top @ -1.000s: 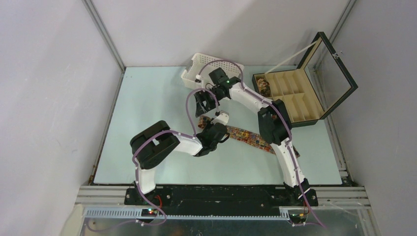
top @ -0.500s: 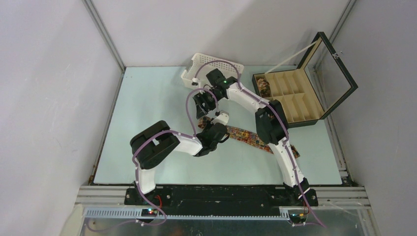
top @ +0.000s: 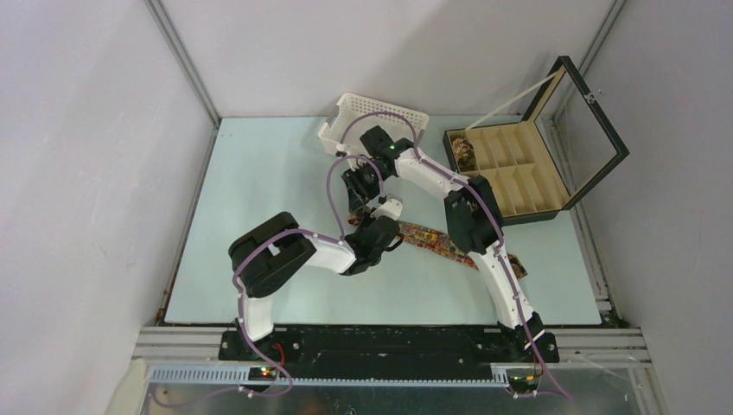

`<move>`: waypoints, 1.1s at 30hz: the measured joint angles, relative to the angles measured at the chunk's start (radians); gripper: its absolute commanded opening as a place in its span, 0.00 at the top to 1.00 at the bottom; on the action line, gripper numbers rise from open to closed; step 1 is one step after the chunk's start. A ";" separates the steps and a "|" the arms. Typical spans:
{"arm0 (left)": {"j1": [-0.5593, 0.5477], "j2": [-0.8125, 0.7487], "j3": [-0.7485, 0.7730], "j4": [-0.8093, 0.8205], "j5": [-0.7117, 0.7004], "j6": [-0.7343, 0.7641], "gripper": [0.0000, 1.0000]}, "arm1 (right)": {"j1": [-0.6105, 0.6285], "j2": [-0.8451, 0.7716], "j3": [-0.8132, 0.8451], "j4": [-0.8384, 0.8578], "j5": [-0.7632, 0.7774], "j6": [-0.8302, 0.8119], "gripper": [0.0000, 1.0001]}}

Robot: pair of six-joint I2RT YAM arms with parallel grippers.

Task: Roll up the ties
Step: Roll the tie at the center of the board.

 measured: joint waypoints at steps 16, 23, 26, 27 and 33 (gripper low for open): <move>0.000 0.000 0.000 0.000 0.000 0.000 1.00 | -0.002 0.000 0.000 0.011 0.005 0.010 0.64; 0.000 0.000 0.000 0.000 0.000 0.000 1.00 | -0.011 0.000 0.000 0.015 0.000 0.019 0.76; 0.000 0.000 0.000 0.000 0.000 0.000 1.00 | -0.012 0.000 0.000 0.015 -0.003 0.020 0.84; 0.000 0.000 0.000 0.000 0.000 0.000 1.00 | -0.013 0.000 0.000 0.015 -0.004 0.021 0.85; 0.000 0.000 0.000 0.000 0.000 0.000 1.00 | -0.013 0.000 0.000 0.015 -0.004 0.026 0.95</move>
